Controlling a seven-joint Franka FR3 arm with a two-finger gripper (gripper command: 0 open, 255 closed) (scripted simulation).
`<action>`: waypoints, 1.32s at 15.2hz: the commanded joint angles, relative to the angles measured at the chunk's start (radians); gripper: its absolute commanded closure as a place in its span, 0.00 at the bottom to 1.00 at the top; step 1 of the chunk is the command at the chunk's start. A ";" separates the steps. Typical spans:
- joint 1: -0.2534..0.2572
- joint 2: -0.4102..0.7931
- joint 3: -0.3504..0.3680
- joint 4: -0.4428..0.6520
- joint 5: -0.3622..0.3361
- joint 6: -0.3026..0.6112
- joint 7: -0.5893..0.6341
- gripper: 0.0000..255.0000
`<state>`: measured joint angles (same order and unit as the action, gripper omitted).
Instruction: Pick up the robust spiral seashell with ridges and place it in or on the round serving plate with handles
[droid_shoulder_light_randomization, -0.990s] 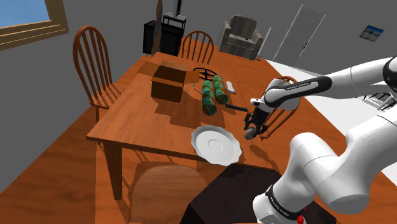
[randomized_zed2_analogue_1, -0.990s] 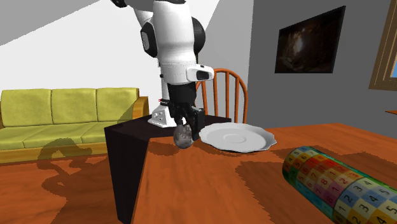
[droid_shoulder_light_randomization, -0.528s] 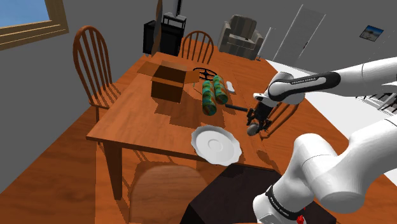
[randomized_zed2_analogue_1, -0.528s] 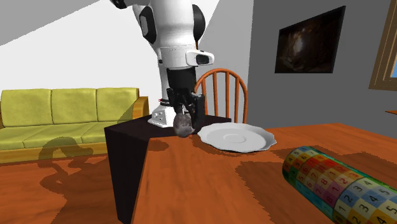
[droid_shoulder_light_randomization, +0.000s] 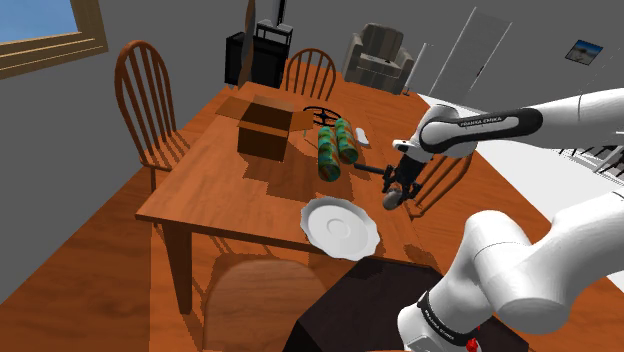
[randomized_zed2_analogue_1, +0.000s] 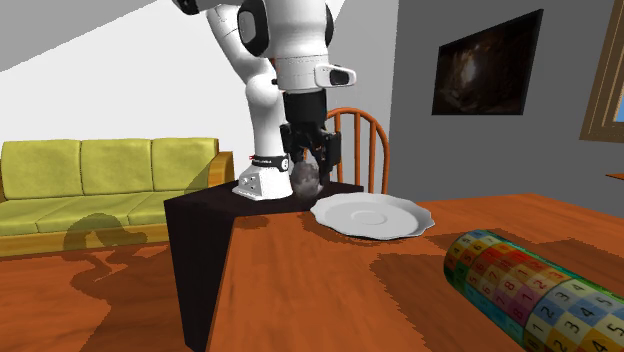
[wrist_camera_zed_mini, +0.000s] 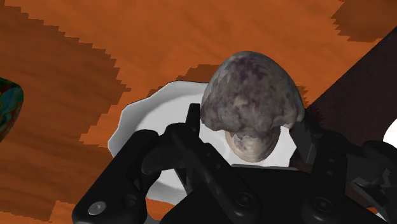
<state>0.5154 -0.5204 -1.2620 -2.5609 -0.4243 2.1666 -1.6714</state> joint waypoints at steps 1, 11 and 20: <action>0.013 -0.001 0.042 -0.021 0.016 0.011 0.049 1.00; 0.177 0.049 0.190 -0.078 0.138 0.104 0.275 1.00; 0.323 0.163 0.112 -0.098 0.233 0.235 0.260 1.00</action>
<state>0.8211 -0.3734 -1.1298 -2.6530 -0.2019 2.3795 -1.3987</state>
